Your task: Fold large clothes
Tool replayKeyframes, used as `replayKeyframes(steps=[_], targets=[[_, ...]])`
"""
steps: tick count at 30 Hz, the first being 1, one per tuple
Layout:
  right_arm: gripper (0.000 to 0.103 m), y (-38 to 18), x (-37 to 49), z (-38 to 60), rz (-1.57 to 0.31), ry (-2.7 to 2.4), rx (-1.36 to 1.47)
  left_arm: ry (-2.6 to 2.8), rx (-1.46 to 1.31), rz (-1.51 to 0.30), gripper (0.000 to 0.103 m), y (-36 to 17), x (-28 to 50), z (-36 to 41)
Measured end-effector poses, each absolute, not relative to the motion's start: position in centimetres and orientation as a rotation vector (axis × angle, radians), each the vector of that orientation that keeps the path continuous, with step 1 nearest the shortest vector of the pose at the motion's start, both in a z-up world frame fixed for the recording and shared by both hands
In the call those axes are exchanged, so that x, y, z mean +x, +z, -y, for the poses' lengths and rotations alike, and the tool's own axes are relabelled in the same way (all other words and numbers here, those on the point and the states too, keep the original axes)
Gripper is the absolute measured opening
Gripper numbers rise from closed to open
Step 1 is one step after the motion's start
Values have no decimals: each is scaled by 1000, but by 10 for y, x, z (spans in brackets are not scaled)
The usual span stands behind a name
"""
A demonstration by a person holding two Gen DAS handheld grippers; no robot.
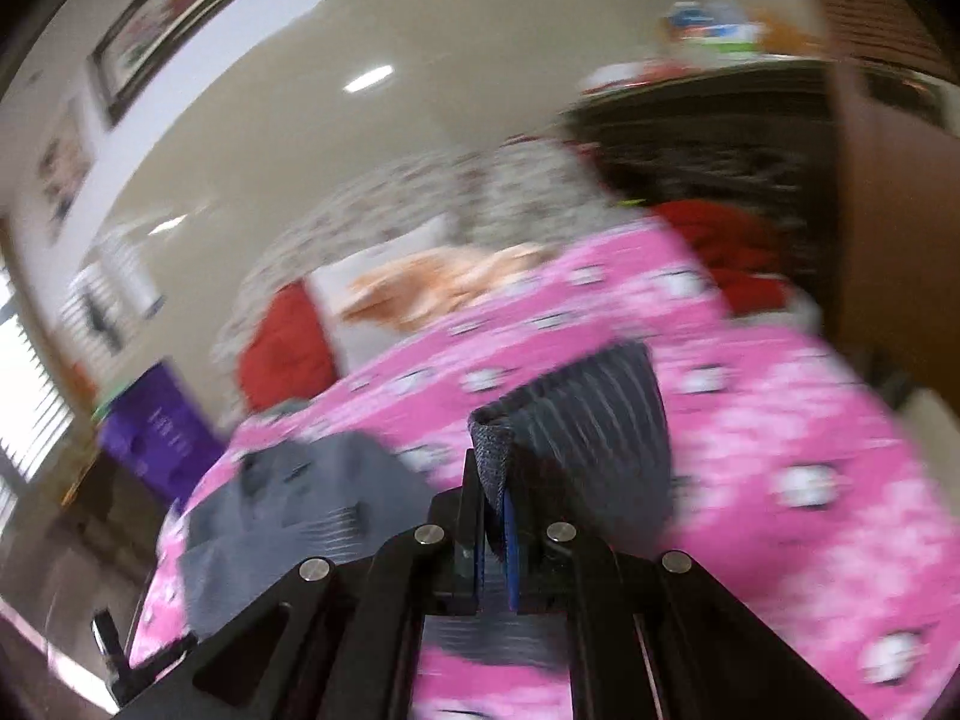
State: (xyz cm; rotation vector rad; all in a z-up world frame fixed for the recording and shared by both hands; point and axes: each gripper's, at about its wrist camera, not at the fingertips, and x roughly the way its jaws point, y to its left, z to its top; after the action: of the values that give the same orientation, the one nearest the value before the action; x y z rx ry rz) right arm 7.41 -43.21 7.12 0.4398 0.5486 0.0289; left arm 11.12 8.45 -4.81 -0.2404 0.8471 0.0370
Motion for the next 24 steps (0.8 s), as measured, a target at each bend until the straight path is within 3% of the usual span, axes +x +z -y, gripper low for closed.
replayKeyframes(steps=[6,12,15,17,18,24], targets=[[4,36,136,259,-624,304,335,33,-346,-843,53,-32,113,-117],[5,-47,159,133,-798,439,180,-24,-370,-834,53,-17,124,-122],[16,-79,145,121,-892,404,94,-102,-344,-848,53,-16,136,-104],[39,-81,130,122,-887,411,76,-168,-335,-867,53,-19,147,-88],[45,-79,123,124,-887,405,67,-201,-331,-882,53,-22,152,-77],[48,-81,58,165,-879,273,-123,-425,-313,-959,53,-44,178,-2]])
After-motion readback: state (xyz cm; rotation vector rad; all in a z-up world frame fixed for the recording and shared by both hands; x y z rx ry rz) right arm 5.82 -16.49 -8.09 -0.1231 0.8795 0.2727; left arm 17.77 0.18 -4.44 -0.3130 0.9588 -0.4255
